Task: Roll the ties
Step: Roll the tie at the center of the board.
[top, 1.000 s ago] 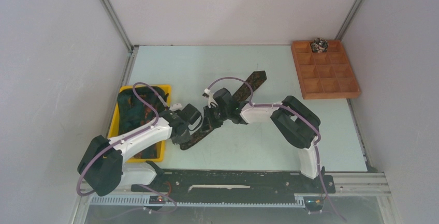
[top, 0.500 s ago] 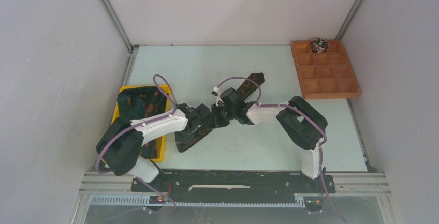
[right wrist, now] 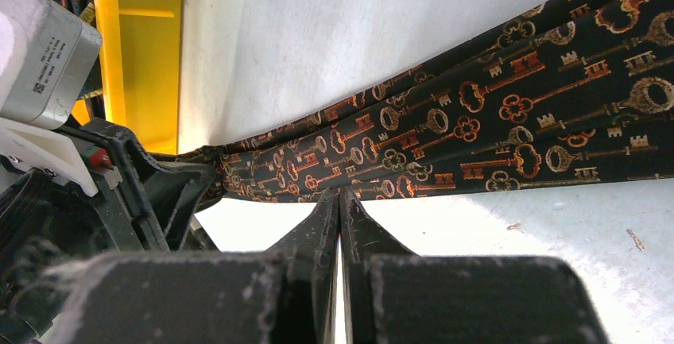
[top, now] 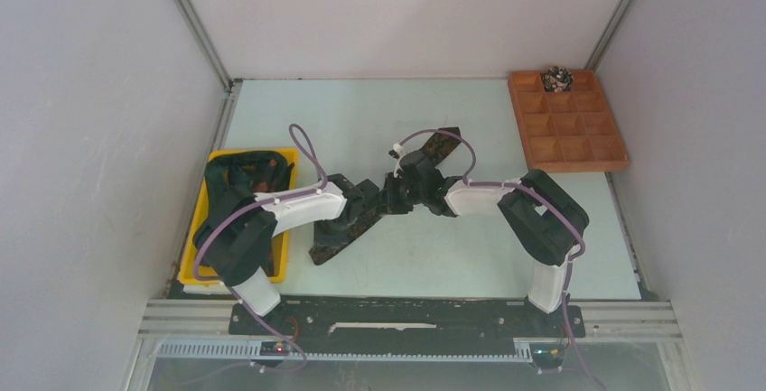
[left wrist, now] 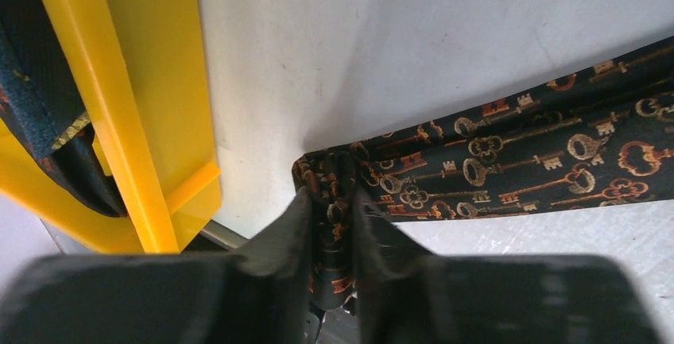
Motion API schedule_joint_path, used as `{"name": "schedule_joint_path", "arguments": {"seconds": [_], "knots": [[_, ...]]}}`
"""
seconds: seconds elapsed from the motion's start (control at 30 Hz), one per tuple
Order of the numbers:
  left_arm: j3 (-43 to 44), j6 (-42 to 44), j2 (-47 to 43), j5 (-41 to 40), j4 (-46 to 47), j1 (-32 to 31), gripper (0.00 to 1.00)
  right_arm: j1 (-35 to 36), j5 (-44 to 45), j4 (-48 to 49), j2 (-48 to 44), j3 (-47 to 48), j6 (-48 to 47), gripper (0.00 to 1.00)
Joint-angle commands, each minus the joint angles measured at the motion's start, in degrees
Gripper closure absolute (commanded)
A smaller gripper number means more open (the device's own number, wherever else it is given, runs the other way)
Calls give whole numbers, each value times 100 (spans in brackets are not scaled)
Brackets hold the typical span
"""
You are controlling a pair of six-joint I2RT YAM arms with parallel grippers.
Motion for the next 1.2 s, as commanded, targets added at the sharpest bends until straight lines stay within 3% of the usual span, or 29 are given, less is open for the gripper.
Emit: {"name": "schedule_joint_path", "arguments": {"seconds": [0.0, 0.13, 0.27, 0.8, 1.17], "knots": [[217, -32, 14, -81, 134, -48, 67, -29, 91, 264, -230, -33, 54, 97], [310, -48, -40, -98, 42, -51, 52, -30, 83, 263, -227, -32, 55, 98], [355, -59, -87, -74, 1, -51, 48, -28, 69, 272, -224, -32, 50, 98], [34, -281, -657, 375, 702, -60, 45, -30, 82, 259, -208, -32, 20, 98], [-154, -434, -1175, 31, 856, -39, 44, 79, 53, 386, -336, -32, -194, 98]]}}
